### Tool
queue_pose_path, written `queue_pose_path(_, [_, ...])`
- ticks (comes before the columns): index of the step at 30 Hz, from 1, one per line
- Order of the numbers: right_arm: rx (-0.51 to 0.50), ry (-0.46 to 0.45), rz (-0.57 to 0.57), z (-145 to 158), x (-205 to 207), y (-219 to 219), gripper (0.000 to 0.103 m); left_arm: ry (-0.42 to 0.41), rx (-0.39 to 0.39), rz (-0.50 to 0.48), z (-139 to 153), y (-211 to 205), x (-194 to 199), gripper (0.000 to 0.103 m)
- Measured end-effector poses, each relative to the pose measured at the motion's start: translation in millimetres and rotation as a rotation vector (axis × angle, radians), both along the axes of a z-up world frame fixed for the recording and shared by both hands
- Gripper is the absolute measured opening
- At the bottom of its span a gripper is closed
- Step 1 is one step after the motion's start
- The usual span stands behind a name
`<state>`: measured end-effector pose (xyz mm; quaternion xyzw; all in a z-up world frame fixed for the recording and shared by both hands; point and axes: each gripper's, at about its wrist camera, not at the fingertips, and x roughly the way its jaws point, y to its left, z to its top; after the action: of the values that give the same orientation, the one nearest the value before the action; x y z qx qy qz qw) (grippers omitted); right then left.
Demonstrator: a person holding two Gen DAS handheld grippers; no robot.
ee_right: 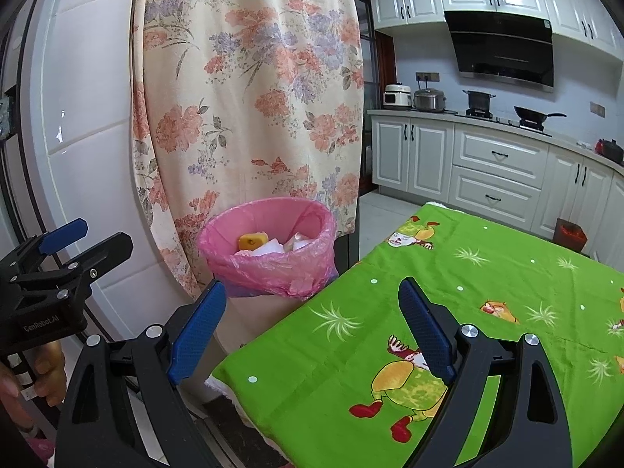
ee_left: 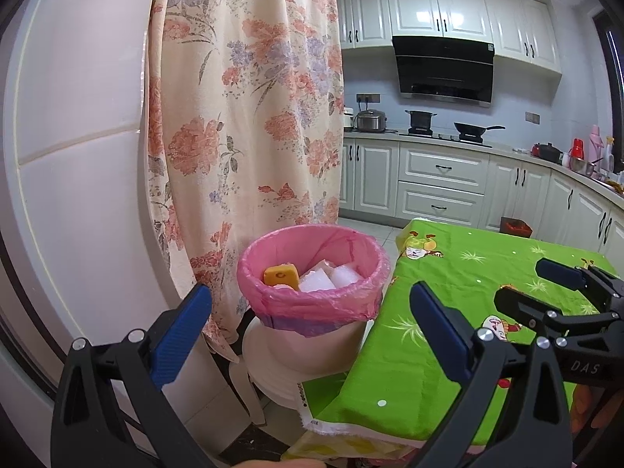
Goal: Collect trash
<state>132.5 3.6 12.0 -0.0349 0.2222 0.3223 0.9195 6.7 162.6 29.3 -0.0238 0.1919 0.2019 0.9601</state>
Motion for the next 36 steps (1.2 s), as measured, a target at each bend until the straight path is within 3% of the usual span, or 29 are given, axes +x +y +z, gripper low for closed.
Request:
queue_pose_path(17, [-0.036, -0.063, 0.029, 0, -10, 7, 0.084, 0.0, 0.006, -0.007, -2, -2, -1, 0.098])
queue_pose_path(36, [0.022, -0.103, 0.08, -5, -17, 2, 0.084, -0.014, -0.003, -0.015, -3, 1, -1, 0.098])
